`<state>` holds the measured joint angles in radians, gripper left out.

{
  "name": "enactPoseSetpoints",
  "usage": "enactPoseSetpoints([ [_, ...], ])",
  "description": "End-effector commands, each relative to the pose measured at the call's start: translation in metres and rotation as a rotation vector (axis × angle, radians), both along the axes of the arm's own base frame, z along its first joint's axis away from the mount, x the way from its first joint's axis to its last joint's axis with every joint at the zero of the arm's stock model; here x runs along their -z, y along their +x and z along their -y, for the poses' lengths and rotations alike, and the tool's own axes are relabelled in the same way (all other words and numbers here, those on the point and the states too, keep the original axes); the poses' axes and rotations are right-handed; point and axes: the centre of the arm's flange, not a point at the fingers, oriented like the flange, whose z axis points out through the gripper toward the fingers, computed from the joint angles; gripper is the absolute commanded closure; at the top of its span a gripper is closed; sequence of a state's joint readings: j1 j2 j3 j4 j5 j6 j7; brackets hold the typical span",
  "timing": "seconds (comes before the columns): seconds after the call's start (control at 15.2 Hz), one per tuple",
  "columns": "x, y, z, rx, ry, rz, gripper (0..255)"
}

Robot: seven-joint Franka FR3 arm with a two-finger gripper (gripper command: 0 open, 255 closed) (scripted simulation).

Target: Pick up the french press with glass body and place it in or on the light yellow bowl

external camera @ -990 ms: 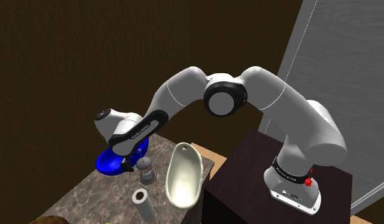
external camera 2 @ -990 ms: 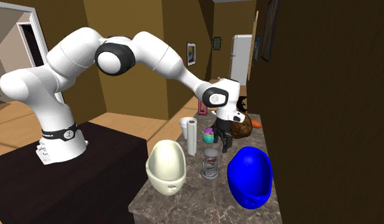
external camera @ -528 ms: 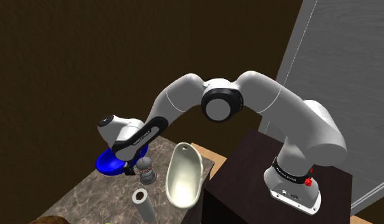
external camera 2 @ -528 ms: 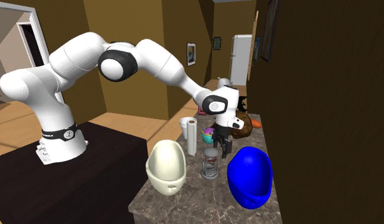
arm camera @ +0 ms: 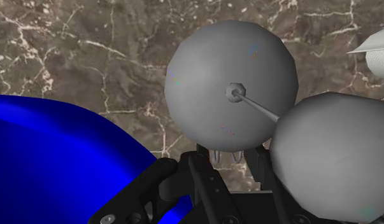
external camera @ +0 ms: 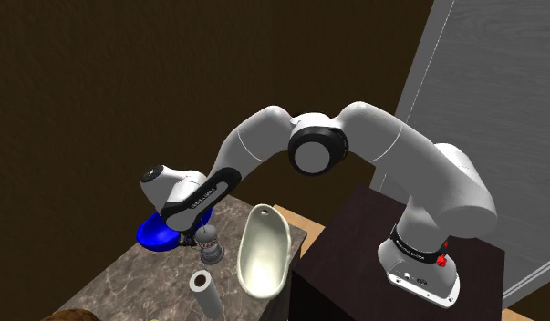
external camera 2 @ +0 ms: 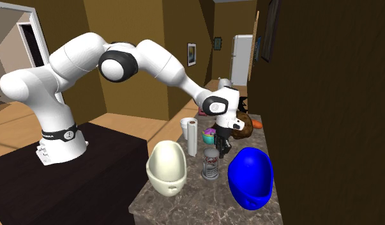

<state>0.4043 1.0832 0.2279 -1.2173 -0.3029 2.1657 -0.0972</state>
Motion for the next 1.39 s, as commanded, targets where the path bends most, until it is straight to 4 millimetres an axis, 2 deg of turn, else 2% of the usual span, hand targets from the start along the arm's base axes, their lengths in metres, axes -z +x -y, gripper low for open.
enactPoseSetpoints([
  [0.0, 0.000, 0.000, 0.000, 0.000, 0.000, 0.000, 255],
  [0.46, 0.000, 0.000, 0.000, 0.000, 0.000, 0.000, 255],
  [1.32, -0.069, 0.000, 0.000, 0.000, 0.000, 0.000, 255],
])
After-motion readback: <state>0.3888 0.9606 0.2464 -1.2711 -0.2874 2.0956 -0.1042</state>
